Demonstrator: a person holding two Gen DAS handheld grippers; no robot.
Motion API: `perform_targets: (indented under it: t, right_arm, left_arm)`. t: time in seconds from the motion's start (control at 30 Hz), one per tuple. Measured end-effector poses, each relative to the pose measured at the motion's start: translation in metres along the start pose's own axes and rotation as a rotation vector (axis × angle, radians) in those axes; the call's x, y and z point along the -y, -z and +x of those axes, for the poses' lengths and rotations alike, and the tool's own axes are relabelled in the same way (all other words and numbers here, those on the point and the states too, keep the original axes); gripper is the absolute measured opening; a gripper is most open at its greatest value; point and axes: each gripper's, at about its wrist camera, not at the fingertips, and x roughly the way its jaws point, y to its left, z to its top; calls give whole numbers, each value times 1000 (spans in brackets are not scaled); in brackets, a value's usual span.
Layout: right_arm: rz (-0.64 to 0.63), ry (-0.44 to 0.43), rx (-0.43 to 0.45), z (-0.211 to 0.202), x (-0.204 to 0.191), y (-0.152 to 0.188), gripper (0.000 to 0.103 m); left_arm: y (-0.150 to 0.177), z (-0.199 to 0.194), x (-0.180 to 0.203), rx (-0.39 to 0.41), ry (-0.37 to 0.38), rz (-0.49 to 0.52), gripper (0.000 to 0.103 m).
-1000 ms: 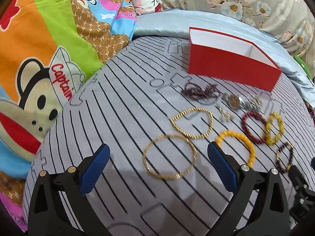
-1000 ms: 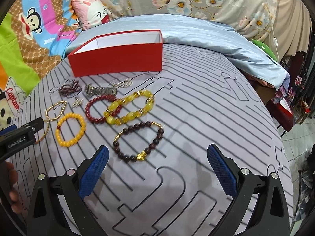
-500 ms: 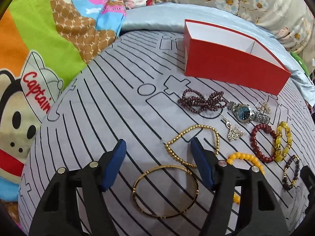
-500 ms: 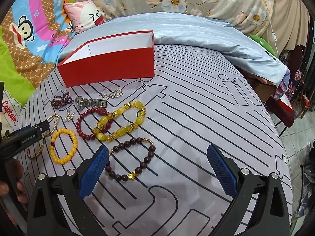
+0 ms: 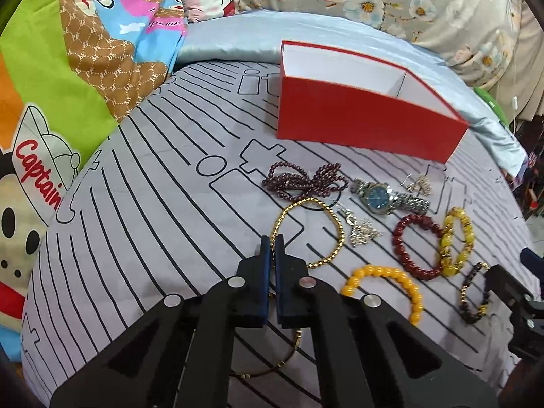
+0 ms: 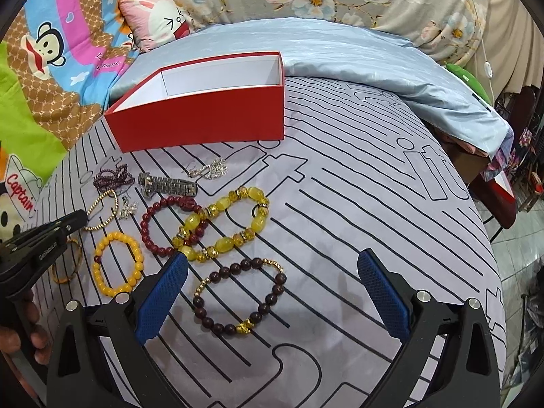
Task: Organize jewelry
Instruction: 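Lower the left tool onto the thin gold bead bracelet and close it, then grasp the large yellow bead bracelet with the right tool while the left tool holds the gold bracelet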
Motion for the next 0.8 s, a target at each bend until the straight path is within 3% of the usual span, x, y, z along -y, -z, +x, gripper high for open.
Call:
perform_targets:
  t: [0.3, 0.8]
  right_arm:
    - [16, -75, -41, 10, -9, -13, 95]
    - [-23, -74, -44, 15, -20, -14, 93]
  left_arm:
    - [0, -14, 2, 9, 29, -23, 0]
    - [2, -17, -11, -5, 40, -65, 0]
